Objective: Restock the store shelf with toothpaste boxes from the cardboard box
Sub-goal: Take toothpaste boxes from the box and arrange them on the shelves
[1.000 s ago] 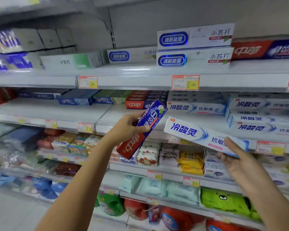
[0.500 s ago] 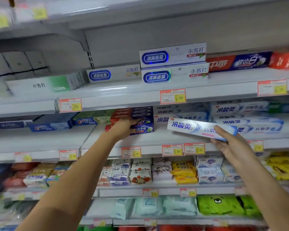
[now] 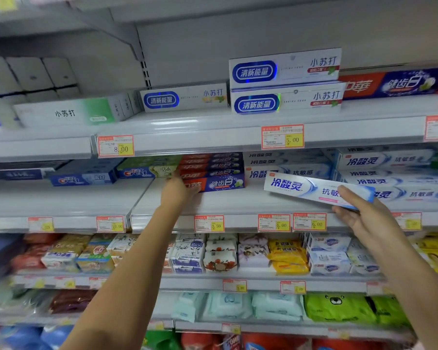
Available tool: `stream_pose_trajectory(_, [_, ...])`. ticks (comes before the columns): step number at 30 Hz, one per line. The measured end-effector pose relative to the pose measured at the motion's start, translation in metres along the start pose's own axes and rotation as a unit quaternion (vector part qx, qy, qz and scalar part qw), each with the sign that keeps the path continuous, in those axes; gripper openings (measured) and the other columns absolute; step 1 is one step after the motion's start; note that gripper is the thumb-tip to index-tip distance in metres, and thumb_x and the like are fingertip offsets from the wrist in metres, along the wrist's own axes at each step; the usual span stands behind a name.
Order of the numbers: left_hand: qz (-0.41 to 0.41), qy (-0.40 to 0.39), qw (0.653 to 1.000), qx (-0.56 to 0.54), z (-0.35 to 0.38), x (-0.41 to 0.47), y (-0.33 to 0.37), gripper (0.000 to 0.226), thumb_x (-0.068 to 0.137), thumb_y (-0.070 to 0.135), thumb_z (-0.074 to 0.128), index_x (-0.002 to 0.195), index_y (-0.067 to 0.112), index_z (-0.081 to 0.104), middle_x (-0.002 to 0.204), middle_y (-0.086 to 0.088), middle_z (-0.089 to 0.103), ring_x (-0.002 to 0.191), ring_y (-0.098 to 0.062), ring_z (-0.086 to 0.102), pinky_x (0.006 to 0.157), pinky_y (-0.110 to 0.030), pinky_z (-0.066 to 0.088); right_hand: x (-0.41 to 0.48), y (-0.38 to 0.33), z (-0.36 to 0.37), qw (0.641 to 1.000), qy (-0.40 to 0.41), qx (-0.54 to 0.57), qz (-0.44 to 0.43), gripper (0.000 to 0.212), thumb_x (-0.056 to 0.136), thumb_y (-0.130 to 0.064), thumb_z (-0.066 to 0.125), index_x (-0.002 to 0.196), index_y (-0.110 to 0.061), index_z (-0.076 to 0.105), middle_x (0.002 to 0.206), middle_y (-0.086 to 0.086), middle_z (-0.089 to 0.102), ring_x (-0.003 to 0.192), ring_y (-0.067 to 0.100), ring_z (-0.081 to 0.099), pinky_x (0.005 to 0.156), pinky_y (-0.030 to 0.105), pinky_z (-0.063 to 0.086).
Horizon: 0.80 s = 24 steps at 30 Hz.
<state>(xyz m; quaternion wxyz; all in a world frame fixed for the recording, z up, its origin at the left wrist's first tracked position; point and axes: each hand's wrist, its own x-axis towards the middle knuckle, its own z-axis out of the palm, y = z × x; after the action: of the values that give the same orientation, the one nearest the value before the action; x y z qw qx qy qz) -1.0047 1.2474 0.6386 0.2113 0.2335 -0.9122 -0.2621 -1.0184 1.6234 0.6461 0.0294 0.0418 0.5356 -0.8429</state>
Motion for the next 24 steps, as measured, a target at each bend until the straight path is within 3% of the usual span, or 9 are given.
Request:
stream_pose_trajectory(5, [-0.029, -0.008, 0.999, -0.018, -0.001, 0.006, 0.004, 0.060, 0.083, 0.021, 0.070, 0.128, -0.004, 0.038, 0.112, -0.020, 0.062, 0.098, -0.037, 0.061, 0.072, -0.034, 0.044, 0.002, -0.001, -0.001, 1.000, -0.009, 0.011, 0.007, 0.020, 0.083, -0.018, 0.068, 0.099, -0.014, 0.058, 0.096, 0.006, 0.069, 0.073, 0.011, 0.069, 0.059, 0.015, 0.056])
stream_pose_trajectory(10, [-0.054, -0.044, 0.997, -0.034, -0.011, 0.014, 0.001, 0.036, 0.081, 0.016, 0.071, 0.110, -0.002, 0.061, 0.110, -0.020, 0.066, 0.099, -0.035, 0.062, 0.078, -0.033, 0.046, 0.003, -0.001, -0.003, 1.000, -0.015, 0.012, 0.016, 0.028, 0.082, -0.018, 0.069, 0.106, -0.011, 0.057, 0.096, 0.007, 0.069, 0.069, 0.010, 0.071, 0.059, 0.016, 0.056])
stream_pose_trajectory(15, [-0.083, -0.027, 0.996, -0.007, -0.007, 0.013, 0.008, 0.059, 0.079, 0.031, 0.073, 0.121, -0.002, 0.049, 0.115, -0.019, 0.062, 0.102, -0.035, 0.060, 0.076, -0.032, 0.046, 0.005, -0.001, -0.004, 0.999, -0.022, 0.014, 0.020, 0.035, 0.082, -0.018, 0.070, 0.114, -0.010, 0.057, 0.101, 0.009, 0.069, 0.075, 0.011, 0.071, 0.058, 0.016, 0.055])
stream_pose_trajectory(17, [-0.098, -0.027, 0.995, 0.025, 0.004, 0.008, 0.023, 0.084, 0.076, 0.049, 0.071, 0.132, -0.003, 0.036, 0.131, -0.023, 0.050, 0.116, -0.038, 0.051, 0.090, -0.039, 0.047, 0.007, 0.000, -0.005, 0.999, -0.021, 0.013, 0.021, 0.036, 0.081, -0.019, 0.070, 0.113, -0.010, 0.058, 0.101, 0.009, 0.070, 0.074, 0.012, 0.071, 0.058, 0.016, 0.055])
stream_pose_trajectory(20, [-0.120, -0.023, 0.991, 0.048, 0.020, -0.013, 0.055, 0.112, 0.074, 0.063, 0.066, 0.147, -0.001, 0.011, 0.154, -0.029, 0.002, 0.141, -0.045, 0.009, 0.111, -0.053, 0.022, 0.008, 0.000, -0.006, 0.999, -0.022, 0.013, 0.021, 0.032, 0.078, -0.020, 0.072, 0.107, -0.012, 0.059, 0.100, 0.009, 0.070, 0.072, 0.011, 0.072, 0.058, 0.016, 0.055])
stream_pose_trajectory(22, [-0.115, -0.023, 0.992, 0.041, 0.030, -0.024, 0.076, 0.118, 0.073, 0.066, 0.065, 0.149, 0.001, 0.003, 0.155, -0.026, -0.012, 0.142, -0.046, -0.007, 0.112, -0.057, 0.012, 0.009, 0.000, -0.006, 0.999, -0.023, 0.014, 0.021, 0.031, 0.079, -0.019, 0.071, 0.106, -0.012, 0.059, 0.099, 0.009, 0.070, 0.071, 0.011, 0.072, 0.057, 0.016, 0.055])
stream_pose_trajectory(24, [-0.097, -0.033, 0.994, 0.041, 0.041, -0.027, 0.088, 0.117, 0.074, 0.067, 0.062, 0.150, 0.003, 0.001, 0.155, -0.023, -0.015, 0.141, -0.048, -0.011, 0.112, -0.059, 0.010, 0.009, 0.001, -0.006, 0.999, -0.023, 0.015, 0.022, 0.032, 0.079, -0.019, 0.071, 0.108, -0.012, 0.058, 0.098, 0.008, 0.069, 0.071, 0.010, 0.071, 0.056, 0.015, 0.054])
